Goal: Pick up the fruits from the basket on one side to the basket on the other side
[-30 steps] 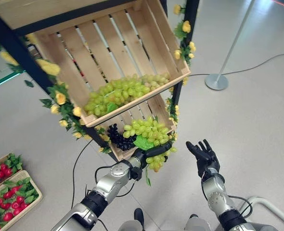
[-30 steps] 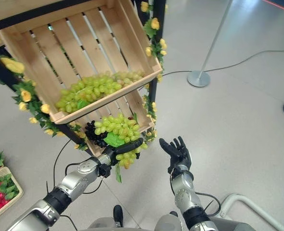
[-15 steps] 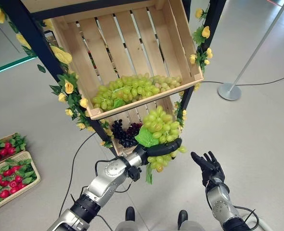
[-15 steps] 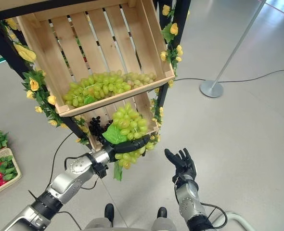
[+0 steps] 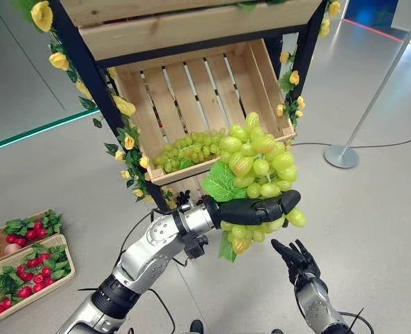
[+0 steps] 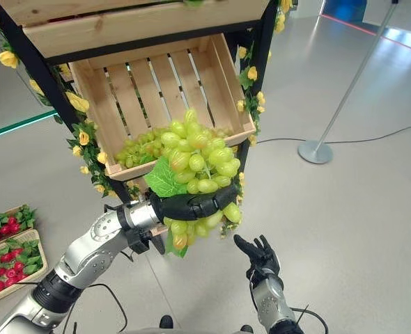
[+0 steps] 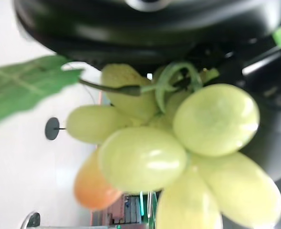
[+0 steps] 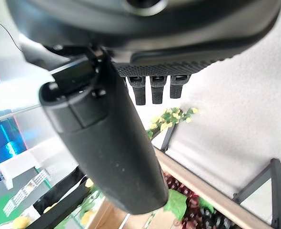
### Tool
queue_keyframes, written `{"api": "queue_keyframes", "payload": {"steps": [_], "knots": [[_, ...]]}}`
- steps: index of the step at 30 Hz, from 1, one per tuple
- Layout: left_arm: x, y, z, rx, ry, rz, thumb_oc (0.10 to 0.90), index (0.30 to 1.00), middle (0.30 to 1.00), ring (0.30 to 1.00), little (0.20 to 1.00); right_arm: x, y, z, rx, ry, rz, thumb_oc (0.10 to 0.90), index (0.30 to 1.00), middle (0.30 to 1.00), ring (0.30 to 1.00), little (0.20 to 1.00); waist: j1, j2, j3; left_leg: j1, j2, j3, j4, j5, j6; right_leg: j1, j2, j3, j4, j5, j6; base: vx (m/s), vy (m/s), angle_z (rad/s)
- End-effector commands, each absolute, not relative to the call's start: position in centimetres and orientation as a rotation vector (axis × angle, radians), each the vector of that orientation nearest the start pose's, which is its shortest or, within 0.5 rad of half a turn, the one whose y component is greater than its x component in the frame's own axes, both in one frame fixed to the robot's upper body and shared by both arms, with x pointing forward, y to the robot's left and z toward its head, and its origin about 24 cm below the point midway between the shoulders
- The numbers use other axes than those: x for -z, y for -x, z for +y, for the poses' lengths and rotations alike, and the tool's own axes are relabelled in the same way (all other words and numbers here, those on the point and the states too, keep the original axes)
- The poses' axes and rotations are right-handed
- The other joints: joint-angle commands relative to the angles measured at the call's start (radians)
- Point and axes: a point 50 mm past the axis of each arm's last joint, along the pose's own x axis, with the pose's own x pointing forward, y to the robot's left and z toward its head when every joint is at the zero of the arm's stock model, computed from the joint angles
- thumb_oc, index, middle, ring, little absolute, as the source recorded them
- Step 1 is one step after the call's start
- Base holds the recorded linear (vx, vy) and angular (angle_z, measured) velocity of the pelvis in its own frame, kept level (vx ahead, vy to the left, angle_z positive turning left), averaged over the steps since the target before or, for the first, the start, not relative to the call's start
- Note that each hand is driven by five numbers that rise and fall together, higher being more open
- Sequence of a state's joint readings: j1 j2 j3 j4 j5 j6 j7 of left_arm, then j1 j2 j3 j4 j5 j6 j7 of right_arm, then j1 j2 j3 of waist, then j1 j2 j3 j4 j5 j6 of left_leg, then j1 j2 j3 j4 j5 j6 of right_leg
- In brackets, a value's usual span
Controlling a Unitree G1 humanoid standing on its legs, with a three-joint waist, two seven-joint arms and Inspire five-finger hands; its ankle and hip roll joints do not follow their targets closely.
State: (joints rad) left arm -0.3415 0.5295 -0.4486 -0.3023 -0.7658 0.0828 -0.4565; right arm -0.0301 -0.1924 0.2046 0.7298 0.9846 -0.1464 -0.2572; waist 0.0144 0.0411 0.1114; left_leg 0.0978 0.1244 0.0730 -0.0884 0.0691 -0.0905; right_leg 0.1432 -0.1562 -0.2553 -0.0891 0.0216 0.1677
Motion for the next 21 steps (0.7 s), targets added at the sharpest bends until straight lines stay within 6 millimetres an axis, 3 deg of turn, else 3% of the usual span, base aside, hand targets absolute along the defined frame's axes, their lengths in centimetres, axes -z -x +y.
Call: {"api": "queue_keyframes", "payload": {"steps": [1,6,12,21], "knots": [[-23.3,-25.5,8.8,1.073,0.254,-0.588,0.400,0.300,0.300,0.300,0.300,8.3,-21.8,-19.6,0.460,-0.563,0.534,0.800,0.900,0.900,0.900,0.900,0.001,-0.017,-0.072,-0.009,0.055,0.048,0.001,-0.001,-0.028,0.000,-0.029,-0.024,0.002,0.030,-0.030,0.03,-0.003,-0.01],[-23.9,-27.2,9.6,0.942,0.303,-0.544,0.400,0.300,0.300,0.300,0.300,8.6,-21.5,-19.6,0.453,-0.552,0.561,0.800,0.900,0.900,0.900,0.900,-0.015,-0.013,-0.079,-0.003,0.057,0.061,0.001,-0.002,-0.030,0.001,-0.026,-0.014,0.002,0.027,-0.031,0.01,0.003,-0.01],[-23.2,-30.2,11.4,0.727,0.359,-0.434,0.400,0.300,0.300,0.300,0.300,9.0,-21.2,-20.2,0.459,-0.541,0.586,0.800,0.900,0.900,0.900,0.900,-0.031,-0.009,-0.088,0.009,0.058,0.074,0.001,-0.005,-0.031,0.003,-0.025,-0.005,0.002,0.024,-0.034,0.03,0.020,-0.05],[-20.0,-35.2,16.9,0.319,0.382,-0.224,0.400,0.300,0.300,0.300,0.300,9.7,-20.4,-21.7,0.489,-0.531,0.599,0.800,0.900,0.900,0.900,0.900,-0.050,-0.004,-0.095,0.022,0.057,0.097,0.001,-0.007,-0.028,0.003,-0.018,0.008,0.002,0.020,-0.037,0.02,0.015,-0.08]]}}
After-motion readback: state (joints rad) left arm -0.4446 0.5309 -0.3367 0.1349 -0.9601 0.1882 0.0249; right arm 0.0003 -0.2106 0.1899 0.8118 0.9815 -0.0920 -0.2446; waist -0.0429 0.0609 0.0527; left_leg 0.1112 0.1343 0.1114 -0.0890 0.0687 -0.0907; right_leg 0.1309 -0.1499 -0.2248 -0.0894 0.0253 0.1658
